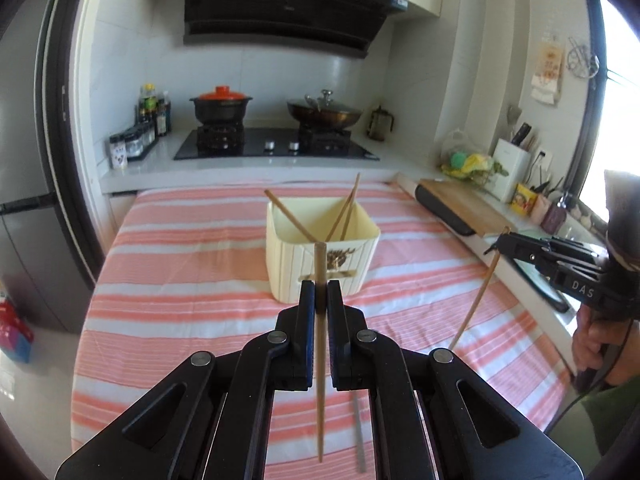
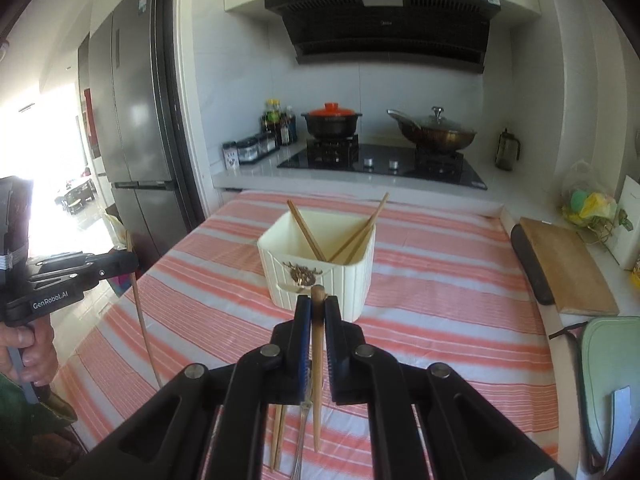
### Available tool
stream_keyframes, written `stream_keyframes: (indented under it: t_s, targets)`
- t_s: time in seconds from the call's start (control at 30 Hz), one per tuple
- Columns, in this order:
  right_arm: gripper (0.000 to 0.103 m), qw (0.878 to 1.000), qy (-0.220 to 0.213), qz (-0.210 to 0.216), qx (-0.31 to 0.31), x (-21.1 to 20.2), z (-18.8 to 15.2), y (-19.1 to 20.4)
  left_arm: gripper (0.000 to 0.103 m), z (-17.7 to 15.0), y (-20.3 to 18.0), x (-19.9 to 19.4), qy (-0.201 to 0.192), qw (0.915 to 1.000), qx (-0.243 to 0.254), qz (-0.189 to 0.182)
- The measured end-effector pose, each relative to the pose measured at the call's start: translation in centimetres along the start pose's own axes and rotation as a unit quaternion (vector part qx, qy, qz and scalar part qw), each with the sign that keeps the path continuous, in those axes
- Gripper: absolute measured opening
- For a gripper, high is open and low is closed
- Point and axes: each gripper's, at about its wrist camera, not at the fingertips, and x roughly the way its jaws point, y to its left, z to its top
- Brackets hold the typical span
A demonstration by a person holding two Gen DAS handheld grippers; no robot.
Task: Organize utensils
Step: 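Lower the left chopstick into the cream box while the right gripper drops its chopstick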
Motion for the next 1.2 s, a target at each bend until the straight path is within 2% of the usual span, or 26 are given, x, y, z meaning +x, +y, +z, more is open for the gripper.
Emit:
stream_keyframes:
  t_s: [0.2,0.43,0.53,0.67,0.77,0.83,1.03,1.1,1.2]
  targets:
    - [0.007,0.999,-0.053,-0.01,-0.007,-3.0,1.1,1.4,0.004,1.2,-0.9,-2.7,-0.042,0.9991,-0.003,-0.009]
    - [0.007,0.998,-0.063,-0.005,0.001,-2.8,3.3,0.9,0.004,4.4,-1.2,-2.1,-0.057,0.9982,-0.004,-0.017]
    - [0.007,0.997,-0.07,-0.004,0.006,-2.3,5.1,0.5,0.004,7.0,-1.1,-1.4,-0.072,0.9973,-0.006,-0.016]
    - [0.007,0.996,-0.091,-0.003,0.004,-1.4,8.7,0.1,0.004,11.5,-1.3,-0.5,-0.111,0.9937,0.0,-0.013]
    - [0.007,0.993,-0.115,-0.005,-0.002,-0.6,11.9,-0.1,0.004,14.5,-1.4,0.8,-0.148,0.9889,0.01,0.001]
    - [0.007,0.992,-0.129,-0.006,-0.008,0.3,13.9,0.0,0.004,16.2,-1.2,2.5,-0.158,0.9874,0.009,0.01]
    - [0.007,0.988,-0.151,-0.013,-0.017,5.8,17.2,-0.5,0.004,17.6,0.1,9.5,-0.146,0.9889,-0.009,0.026]
    - [0.007,0.991,-0.134,-0.01,-0.009,8.8,17.3,-1.1,0.004,17.2,0.6,12.1,-0.126,0.9914,-0.014,0.031]
    - [0.007,0.997,-0.072,0.009,0.018,13.9,16.4,-2.1,0.004,15.9,1.3,15.8,-0.088,0.9952,-0.019,0.037]
